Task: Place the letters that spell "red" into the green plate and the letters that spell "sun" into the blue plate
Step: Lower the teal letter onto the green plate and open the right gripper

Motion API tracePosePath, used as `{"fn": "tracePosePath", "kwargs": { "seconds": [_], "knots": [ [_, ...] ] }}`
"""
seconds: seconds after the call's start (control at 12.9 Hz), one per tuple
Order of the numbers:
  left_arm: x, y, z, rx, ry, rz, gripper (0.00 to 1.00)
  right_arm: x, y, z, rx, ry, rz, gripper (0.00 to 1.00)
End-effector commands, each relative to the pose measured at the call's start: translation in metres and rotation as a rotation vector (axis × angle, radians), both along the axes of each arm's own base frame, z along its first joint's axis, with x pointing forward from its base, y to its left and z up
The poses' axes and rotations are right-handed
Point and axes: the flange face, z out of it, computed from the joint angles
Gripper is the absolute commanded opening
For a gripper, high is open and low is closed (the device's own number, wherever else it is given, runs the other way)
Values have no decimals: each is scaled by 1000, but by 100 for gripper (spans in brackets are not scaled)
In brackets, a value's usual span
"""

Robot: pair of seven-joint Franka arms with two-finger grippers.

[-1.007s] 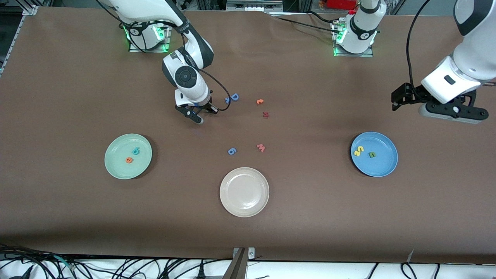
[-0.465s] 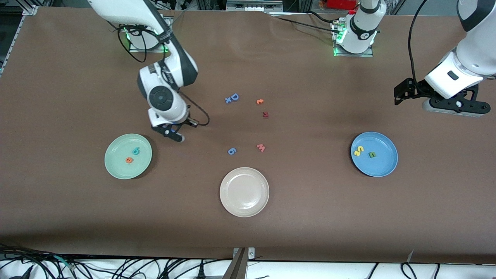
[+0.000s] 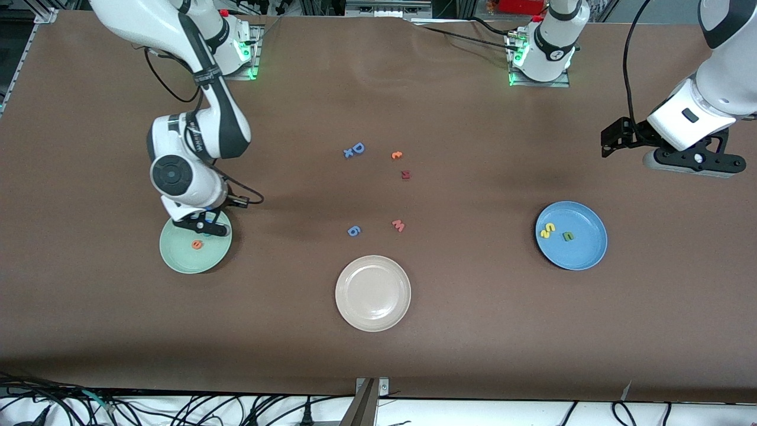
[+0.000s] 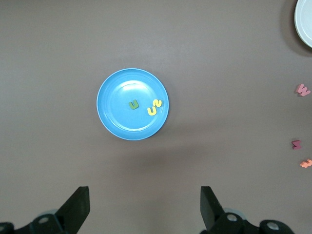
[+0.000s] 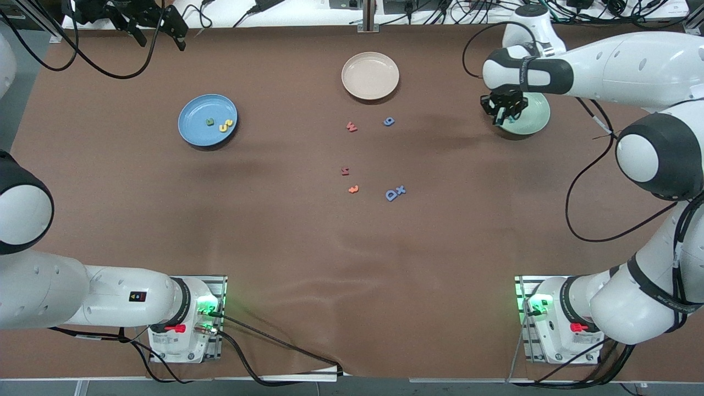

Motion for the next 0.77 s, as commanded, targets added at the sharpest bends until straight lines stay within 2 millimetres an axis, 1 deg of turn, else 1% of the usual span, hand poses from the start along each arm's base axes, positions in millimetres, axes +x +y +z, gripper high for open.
{"fn": "tracePosePath", "kwargs": {
  "seconds": [0.0,0.15,0.31,0.39,0.46,0.54,0.62,0.7],
  "knots": [
    [-5,-1,12,-31,0,4,100,9,-35,8,-14,13,99,6],
    [-4,-2,12,-42,-1,8,100,19,-69,16,-17,10,171,6],
    [-2,-1,10,-45,4,9,100,27,-99,24,-15,8,225,7],
    [-1,-2,8,-46,6,7,100,31,-107,25,-13,7,235,14],
    [0,-2,7,-47,6,9,100,36,-110,27,-16,-1,234,32],
    [0,-2,7,-46,6,11,100,37,-112,29,-9,-8,219,65],
    [0,-2,7,-45,5,9,100,37,-112,31,-7,-14,201,90],
    [0,-2,9,-45,2,10,100,37,-112,33,-3,-17,199,99]
  ]
}}
